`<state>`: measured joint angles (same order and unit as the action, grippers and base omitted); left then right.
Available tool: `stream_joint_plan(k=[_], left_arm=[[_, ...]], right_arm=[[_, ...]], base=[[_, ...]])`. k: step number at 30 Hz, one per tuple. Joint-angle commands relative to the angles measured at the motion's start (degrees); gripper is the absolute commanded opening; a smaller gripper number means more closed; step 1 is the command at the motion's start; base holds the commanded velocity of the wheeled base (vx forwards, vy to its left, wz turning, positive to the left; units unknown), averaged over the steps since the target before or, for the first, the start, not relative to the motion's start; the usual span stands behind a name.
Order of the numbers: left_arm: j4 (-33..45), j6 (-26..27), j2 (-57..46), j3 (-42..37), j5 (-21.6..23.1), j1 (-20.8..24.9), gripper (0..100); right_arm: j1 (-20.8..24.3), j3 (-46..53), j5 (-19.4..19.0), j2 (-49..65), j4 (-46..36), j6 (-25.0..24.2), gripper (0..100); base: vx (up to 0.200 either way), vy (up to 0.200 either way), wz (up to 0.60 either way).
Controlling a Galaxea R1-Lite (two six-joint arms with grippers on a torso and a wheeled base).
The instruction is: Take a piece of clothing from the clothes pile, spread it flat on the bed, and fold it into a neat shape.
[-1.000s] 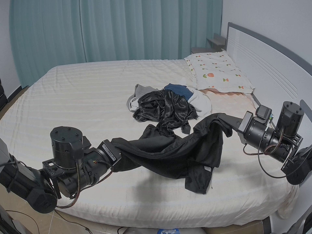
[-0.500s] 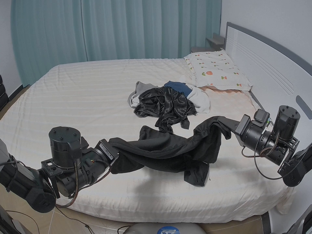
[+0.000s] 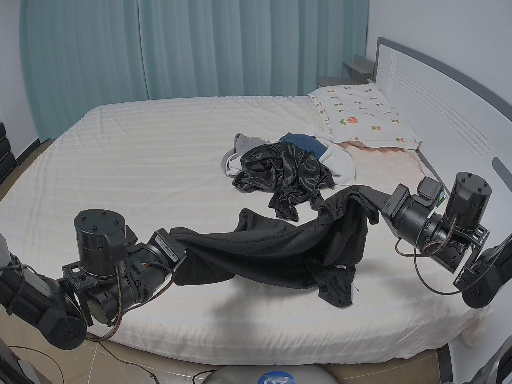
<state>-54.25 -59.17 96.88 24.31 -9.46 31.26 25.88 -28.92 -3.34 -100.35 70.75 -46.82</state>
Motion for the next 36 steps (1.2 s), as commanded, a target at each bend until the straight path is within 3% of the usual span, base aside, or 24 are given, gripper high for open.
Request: stream_joint_plan(k=[1, 15, 23, 36], left_arm=[[0.1, 0.1, -2.3, -0.1, -0.7, -0.2, 0], [0.3, 0.8, -5.2, 0.1, -1.4, -1.0, 0], [0.3, 2.4, -6.0, 0.1, -3.8, -1.1, 0], [0.4, 3.1, -6.1, -0.4, -4.1, -0.7, 0]], right_arm=[[1.1, -0.2, 1.4, 0.1, 0.0, 0.1, 0], [2.7, 0.2, 6.1, -1.8, 9.1, 2.0, 0], [3.1, 0.5, 6.2, -2.3, 13.0, 2.4, 0], [3.3, 0.0, 7.3, -3.8, 13.4, 3.4, 0]], base=[[0.000, 0.200, 0.00], [0.000, 0.200, 0.00], [0.000, 0.200, 0.00], [0.000, 0.200, 0.00]])
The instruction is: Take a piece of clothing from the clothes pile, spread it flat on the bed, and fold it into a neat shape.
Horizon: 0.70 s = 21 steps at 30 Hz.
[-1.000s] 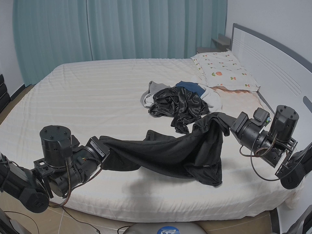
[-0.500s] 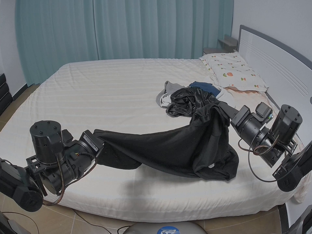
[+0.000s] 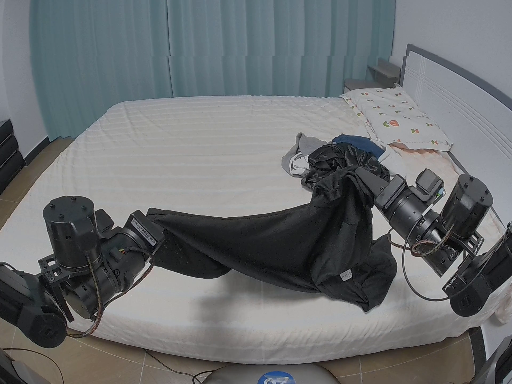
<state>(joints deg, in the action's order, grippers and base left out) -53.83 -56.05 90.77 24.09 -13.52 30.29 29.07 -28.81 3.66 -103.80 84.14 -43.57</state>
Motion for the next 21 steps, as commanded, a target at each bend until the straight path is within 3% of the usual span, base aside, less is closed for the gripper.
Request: stream_joint_plan(k=[1, 11, 21], left_arm=[[0.0, 0.0, -0.1, -0.1, 0.0, 0.3, 0], [0.0, 0.0, -0.6, -0.2, -0.1, 0.2, 0], [0.0, 0.1, -0.5, -0.2, 0.0, 0.2, 0]], right_arm=[[0.1, -0.2, 0.9, -0.5, 0.1, 0.5, 0], [0.1, 0.0, 1.3, -4.0, 5.4, 1.5, 0], [0.6, 0.1, 1.3, -3.6, 5.4, 1.4, 0]], base=[[0.000, 0.200, 0.00], [0.000, 0.200, 0.00], [0.000, 0.200, 0.00]])
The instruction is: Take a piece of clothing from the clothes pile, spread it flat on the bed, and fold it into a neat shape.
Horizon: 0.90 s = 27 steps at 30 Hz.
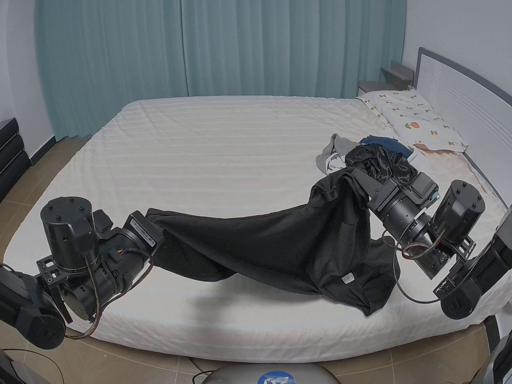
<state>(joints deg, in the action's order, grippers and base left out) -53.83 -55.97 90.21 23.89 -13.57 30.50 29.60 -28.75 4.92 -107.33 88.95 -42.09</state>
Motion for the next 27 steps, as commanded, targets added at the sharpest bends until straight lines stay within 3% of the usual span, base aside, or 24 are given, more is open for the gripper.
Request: stream_joint_plan(k=[1, 6, 18, 27], left_arm=[[0.0, 0.0, 0.1, 0.0, 0.0, 0.0, 0], [0.8, 0.0, 0.3, 0.1, 0.0, 0.1, 0], [1.2, -0.1, 0.8, -1.0, 0.9, 0.3, 0], [8.7, -0.1, -3.2, -1.0, 0.6, 3.5, 0]], right_arm=[[0.1, 0.0, 0.0, -0.1, 0.6, -0.1, 0], [0.1, 0.2, 0.0, 0.0, 0.6, -0.1, 0], [-0.2, 1.4, -0.7, 1.2, 0.5, 0.0, 0], [1.5, 7.7, -1.0, 8.6, 0.1, 0.0, 0]], base=[[0.000, 0.200, 0.00], [0.000, 0.200, 0.00], [0.000, 0.000, 0.00], [-0.200, 0.000, 0.00]])
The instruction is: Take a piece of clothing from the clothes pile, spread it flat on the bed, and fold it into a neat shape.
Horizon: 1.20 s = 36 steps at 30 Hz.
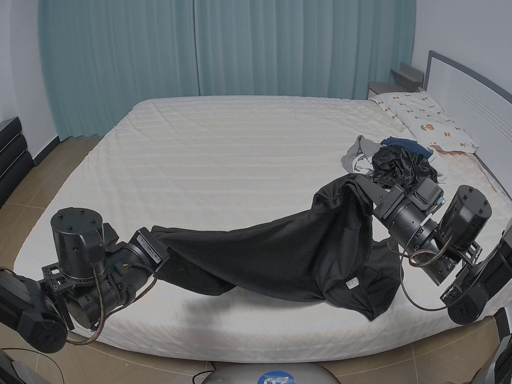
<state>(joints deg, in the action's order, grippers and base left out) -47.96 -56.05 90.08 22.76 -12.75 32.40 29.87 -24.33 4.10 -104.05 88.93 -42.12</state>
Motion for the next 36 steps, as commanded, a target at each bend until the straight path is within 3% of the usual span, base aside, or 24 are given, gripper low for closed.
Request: stream_joint_plan(k=[1, 8, 10, 17, 21, 22, 23, 24, 25, 26, 31, 36], left_arm=[[5.9, 0.1, -6.5, 0.6, -0.3, 3.3, 0], [14.0, 0.1, -14.5, 2.9, -0.6, 6.3, 0], [17.1, 0.1, -18.0, 5.9, -0.7, 6.4, 0], [28.1, 0.1, -20.6, 19.7, -0.8, 5.5, 0], [31.0, 0.0, -19.7, 25.1, -0.8, 3.3, 0], [32.1, 0.0, -18.2, 28.0, -0.7, 2.3, 0], [32.3, 0.0, -18.0, 28.4, -0.7, 2.2, 0], [33.1, -0.4, -16.9, 30.6, -0.7, 1.5, 0], [33.2, -0.4, -16.7, 30.8, -0.6, 1.4, 0], [34.2, -0.5, -14.8, 32.9, -0.4, 0.0, 0], [35.7, -0.6, -9.9, 35.7, 0.4, -2.9, 0], [35.3, -2.3, -2.4, 37.6, 6.0, -6.7, 0]], right_arm=[[3.4, 6.1, 0.4, 9.6, -0.5, 0.0, 0], [9.3, 9.0, 0.7, 24.6, -7.3, 1.8, 0], [10.8, 7.4, 0.7, 33.6, -13.7, 3.6, 0], [8.6, -10.2, -0.1, 45.5, -35.7, 3.2, 0], [4.1, -19.9, -1.4, 43.5, -40.9, 0.9, 0], [0.9, -26.3, -3.9, 40.9, -42.3, -0.8, 0], [0.3, -27.2, -4.4, 40.4, -42.5, -0.9, 0], [-3.7, -32.0, -6.6, 36.9, -44.1, -1.6, 0], [-4.0, -32.4, -6.8, 36.6, -44.3, -1.6, 0], [-7.4, -36.8, -8.4, 32.5, -46.4, -1.7, 0], [-9.4, -41.3, -9.1, 24.2, -47.8, -2.2, 0], [-12.1, -43.8, -9.1, 13.3, -47.2, -1.7, 0]], base=[[-0.200, 0.000, 0.00], [-0.200, 0.000, 0.00], [-0.100, 0.000, 0.00], [0.000, 0.000, 0.00], [0.000, 0.000, 0.00], [0.000, 0.000, 0.00], [0.000, 0.000, 0.00], [0.000, 0.000, 0.00], [0.000, 0.000, 0.00], [0.000, 0.000, 0.00], [0.000, 0.000, 0.00], [0.120, 0.000, 0.00]])
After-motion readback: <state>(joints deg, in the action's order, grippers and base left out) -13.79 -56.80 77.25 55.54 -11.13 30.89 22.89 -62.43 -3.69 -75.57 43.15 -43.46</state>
